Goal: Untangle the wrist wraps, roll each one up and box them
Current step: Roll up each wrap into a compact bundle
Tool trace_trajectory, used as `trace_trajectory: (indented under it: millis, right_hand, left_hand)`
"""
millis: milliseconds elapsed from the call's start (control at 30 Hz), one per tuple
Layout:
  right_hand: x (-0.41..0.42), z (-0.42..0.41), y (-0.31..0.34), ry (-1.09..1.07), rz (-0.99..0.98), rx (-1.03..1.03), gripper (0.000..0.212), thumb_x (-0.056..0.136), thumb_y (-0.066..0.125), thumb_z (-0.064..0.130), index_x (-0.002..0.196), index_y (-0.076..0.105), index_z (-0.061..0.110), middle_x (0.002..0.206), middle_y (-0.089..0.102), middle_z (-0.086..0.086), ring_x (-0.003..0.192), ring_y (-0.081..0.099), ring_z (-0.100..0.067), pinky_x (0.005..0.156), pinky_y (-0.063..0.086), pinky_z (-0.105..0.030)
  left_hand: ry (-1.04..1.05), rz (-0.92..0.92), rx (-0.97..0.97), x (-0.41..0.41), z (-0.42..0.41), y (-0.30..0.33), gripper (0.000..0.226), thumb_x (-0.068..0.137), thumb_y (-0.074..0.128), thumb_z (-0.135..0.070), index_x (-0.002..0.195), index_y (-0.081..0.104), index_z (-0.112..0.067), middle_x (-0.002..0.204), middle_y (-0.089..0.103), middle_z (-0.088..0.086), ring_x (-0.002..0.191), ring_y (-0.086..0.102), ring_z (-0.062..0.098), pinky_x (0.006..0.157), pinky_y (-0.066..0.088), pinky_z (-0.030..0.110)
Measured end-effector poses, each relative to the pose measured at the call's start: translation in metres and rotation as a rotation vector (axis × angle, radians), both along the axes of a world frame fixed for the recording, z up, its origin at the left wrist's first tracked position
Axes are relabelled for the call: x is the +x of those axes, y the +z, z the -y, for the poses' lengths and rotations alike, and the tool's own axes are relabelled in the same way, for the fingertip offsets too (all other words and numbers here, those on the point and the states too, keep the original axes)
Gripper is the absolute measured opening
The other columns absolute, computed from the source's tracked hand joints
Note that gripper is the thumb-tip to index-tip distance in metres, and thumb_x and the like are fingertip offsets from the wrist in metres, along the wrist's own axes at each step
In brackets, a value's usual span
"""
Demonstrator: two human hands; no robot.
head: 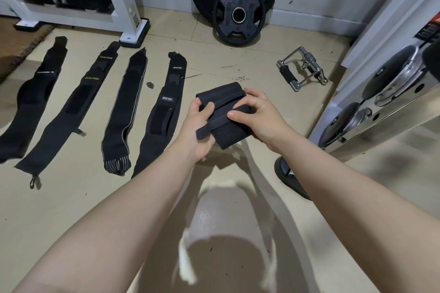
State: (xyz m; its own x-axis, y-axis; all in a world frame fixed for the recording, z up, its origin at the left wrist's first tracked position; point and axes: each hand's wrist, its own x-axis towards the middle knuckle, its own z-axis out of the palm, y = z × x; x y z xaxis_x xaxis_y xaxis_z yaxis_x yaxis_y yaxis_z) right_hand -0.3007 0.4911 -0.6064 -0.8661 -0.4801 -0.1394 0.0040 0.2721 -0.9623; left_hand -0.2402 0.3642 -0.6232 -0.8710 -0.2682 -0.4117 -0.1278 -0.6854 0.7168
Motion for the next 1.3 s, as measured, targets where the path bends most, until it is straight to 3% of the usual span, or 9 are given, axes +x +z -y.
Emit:
trace_trajectory:
  millis: [100,233,333,467,600,700,867,1100,1300]
  right_hand:
    - [0.0,0.0,-0.004,-0.04,0.035,0.061,0.018,0.079,0.074,0.013,0.069,0.06,0.019,0.09,0.061,-0.005,0.087,0.061,-0.026,0.088,0.049,-0.052]
    - [0.003,0.002,-0.006,-0.185,-0.096,0.185,0.03,0.078,0.075,0.016,0.089,0.047,0.016,0.084,0.052,0.008,0.083,0.053,-0.017,0.08,0.048,-0.037]
    - [0.003,0.005,-0.002,-0.167,-0.288,0.225,0.035,0.079,0.072,0.008,0.093,0.041,0.017,0.104,0.049,0.001,0.085,0.044,-0.003,0.076,0.036,-0.025]
    - [0.005,0.003,0.005,0.146,-0.475,0.336,0.016,0.08,0.073,0.018,0.085,0.058,0.02,0.147,0.027,-0.01,0.131,0.033,-0.008,0.101,0.036,-0.028]
    - [-0.002,-0.011,0.013,0.511,-0.611,0.589,0.066,0.065,0.08,0.047,0.124,0.056,0.029,0.158,-0.01,-0.004,0.134,0.024,-0.022,0.11,0.028,-0.036]
    - [-0.007,-0.013,0.023,0.548,-0.812,0.724,0.059,0.078,0.074,0.038,0.132,0.054,0.033,0.158,0.013,-0.003,0.137,0.021,-0.028,0.11,0.023,-0.041]
    - [-0.012,-0.013,0.026,0.593,-0.847,0.65,0.035,0.087,0.065,0.032,0.122,0.065,0.026,0.112,0.056,0.0,0.11,0.042,-0.024,0.09,0.025,-0.027]
    - [-0.014,-0.011,0.024,0.3,-0.299,0.465,0.031,0.077,0.077,0.023,0.074,0.045,0.024,0.07,0.055,0.006,0.065,0.047,-0.012,0.067,0.038,-0.031]
    - [-0.001,0.0,0.031,0.086,-0.694,0.694,0.023,0.075,0.073,0.026,0.081,0.052,0.02,0.097,0.049,0.0,0.093,0.043,-0.021,0.076,0.031,-0.03]
  left_hand:
    - [-0.051,-0.025,0.013,0.002,-0.003,0.001,0.02,0.103,0.04,-0.011,0.119,0.047,-0.02,0.104,0.065,0.006,0.083,0.066,0.019,0.069,0.059,0.032]
    - [-0.067,-0.029,-0.08,0.005,-0.009,0.003,0.021,0.101,0.042,-0.006,0.118,0.047,-0.017,0.102,0.066,0.004,0.087,0.067,0.02,0.083,0.054,0.042]
    - [-0.04,0.001,-0.158,0.006,-0.013,0.002,0.022,0.101,0.041,-0.003,0.118,0.047,-0.016,0.096,0.067,0.001,0.08,0.067,0.015,0.072,0.057,0.035]
    - [0.039,0.05,-0.182,0.004,-0.009,0.002,0.019,0.101,0.039,-0.002,0.113,0.047,-0.015,0.094,0.065,0.004,0.078,0.065,0.018,0.07,0.056,0.035]
    - [0.072,0.077,-0.173,0.003,0.002,0.004,0.022,0.101,0.039,-0.002,0.115,0.048,-0.016,0.098,0.065,0.006,0.082,0.065,0.019,0.06,0.058,0.031]
    - [0.066,0.091,-0.147,0.003,0.005,0.005,0.02,0.102,0.038,-0.003,0.114,0.048,-0.016,0.098,0.064,0.006,0.079,0.066,0.018,0.051,0.056,0.028]
    - [0.081,0.07,-0.162,0.001,0.005,0.009,0.016,0.101,0.04,-0.004,0.11,0.048,-0.016,0.094,0.066,0.006,0.074,0.068,0.018,0.053,0.057,0.03]
    - [-0.054,-0.004,-0.197,0.007,-0.002,0.009,0.022,0.102,0.037,-0.001,0.116,0.045,-0.015,0.106,0.066,0.011,0.084,0.069,0.024,0.074,0.06,0.039]
    - [-0.044,-0.047,-0.064,0.007,-0.004,0.013,0.025,0.099,0.038,0.006,0.11,0.049,-0.013,0.104,0.066,0.013,0.084,0.07,0.025,0.073,0.06,0.043]
